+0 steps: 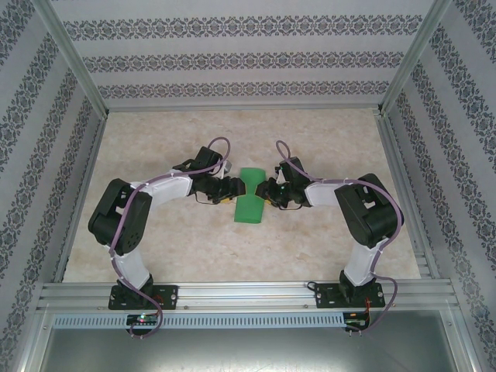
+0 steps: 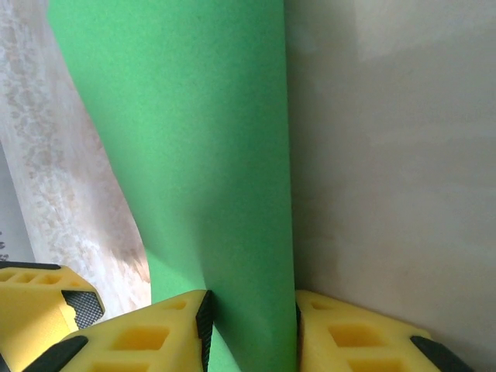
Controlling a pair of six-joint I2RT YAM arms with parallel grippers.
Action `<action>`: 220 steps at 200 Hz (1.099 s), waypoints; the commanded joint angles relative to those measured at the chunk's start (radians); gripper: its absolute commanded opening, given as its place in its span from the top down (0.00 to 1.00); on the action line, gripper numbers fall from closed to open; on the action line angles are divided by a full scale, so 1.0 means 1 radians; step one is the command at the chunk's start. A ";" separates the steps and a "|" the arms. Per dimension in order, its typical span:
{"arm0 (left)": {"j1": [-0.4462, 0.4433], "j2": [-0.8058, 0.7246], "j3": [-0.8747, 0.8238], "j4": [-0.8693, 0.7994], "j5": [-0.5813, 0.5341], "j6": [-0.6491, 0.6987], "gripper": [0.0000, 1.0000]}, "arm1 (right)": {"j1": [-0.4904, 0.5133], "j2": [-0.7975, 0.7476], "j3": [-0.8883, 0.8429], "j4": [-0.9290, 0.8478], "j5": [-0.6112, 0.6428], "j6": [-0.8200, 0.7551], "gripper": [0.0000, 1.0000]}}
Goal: Fold a paper plane with a square sheet of paper (pick it up from the middle)
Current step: Hold the square sheet of paper at the center of the table.
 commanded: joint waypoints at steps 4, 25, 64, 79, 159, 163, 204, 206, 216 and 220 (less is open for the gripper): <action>-0.016 0.025 0.025 0.039 -0.005 -0.007 0.38 | -0.003 -0.029 -0.007 -0.019 0.062 0.015 0.67; -0.019 0.031 0.027 0.045 -0.002 -0.010 0.39 | 0.007 -0.029 0.013 -0.060 0.080 -0.004 0.67; -0.019 0.030 0.030 0.046 -0.007 -0.007 0.41 | 0.026 -0.018 0.053 -0.158 0.140 -0.038 0.67; -0.019 0.027 0.031 0.045 -0.009 -0.010 0.41 | 0.036 -0.014 0.072 -0.198 0.168 -0.055 0.67; -0.021 0.043 0.033 0.065 0.006 -0.014 0.48 | 0.078 0.017 0.153 -0.282 0.224 -0.054 0.66; -0.021 0.048 0.034 0.069 0.007 -0.015 0.49 | 0.080 0.019 0.153 -0.281 0.222 -0.053 0.66; -0.027 0.086 0.049 0.085 0.025 -0.011 0.58 | 0.089 0.026 0.158 -0.259 0.202 -0.044 0.66; -0.027 0.088 0.049 0.085 0.026 -0.011 0.58 | 0.089 0.026 0.158 -0.257 0.201 -0.043 0.66; -0.027 0.098 0.050 0.090 0.029 -0.010 0.60 | 0.091 0.026 0.157 -0.251 0.196 -0.039 0.66; -0.027 0.103 0.050 0.090 0.030 -0.010 0.61 | 0.090 0.026 0.156 -0.250 0.192 -0.038 0.66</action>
